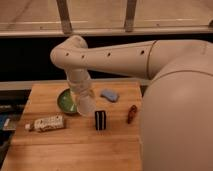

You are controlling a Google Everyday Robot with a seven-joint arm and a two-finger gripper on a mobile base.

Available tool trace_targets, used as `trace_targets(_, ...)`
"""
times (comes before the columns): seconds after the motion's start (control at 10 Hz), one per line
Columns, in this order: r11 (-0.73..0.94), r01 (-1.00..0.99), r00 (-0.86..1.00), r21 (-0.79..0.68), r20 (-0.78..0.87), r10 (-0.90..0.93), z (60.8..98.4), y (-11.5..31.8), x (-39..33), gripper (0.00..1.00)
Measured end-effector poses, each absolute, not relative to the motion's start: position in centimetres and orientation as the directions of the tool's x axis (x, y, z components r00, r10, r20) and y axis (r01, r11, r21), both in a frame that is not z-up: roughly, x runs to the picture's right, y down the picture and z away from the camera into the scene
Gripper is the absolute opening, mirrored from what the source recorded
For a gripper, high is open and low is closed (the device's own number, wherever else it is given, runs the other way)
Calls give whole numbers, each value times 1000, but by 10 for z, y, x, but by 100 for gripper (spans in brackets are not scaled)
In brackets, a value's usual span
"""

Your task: Place the ceramic cup over the eraser

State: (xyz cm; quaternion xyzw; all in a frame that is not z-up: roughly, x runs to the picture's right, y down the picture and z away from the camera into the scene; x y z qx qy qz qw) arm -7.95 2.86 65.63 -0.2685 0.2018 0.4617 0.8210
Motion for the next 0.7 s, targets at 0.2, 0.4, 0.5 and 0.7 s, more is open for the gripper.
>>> trace_targets(0.2,416,-887,447,-201,-601,663,640,10,-55,0)
trace_targets(0.4,377,-916,373,-135,-633,679,626,10,-18,0)
trace_targets(0.5,362,-925,350,-120,-642,682,625,15,-8,0)
trace_targets(0.7,322,-941,312,-109,-650,692,623,35,3,0)
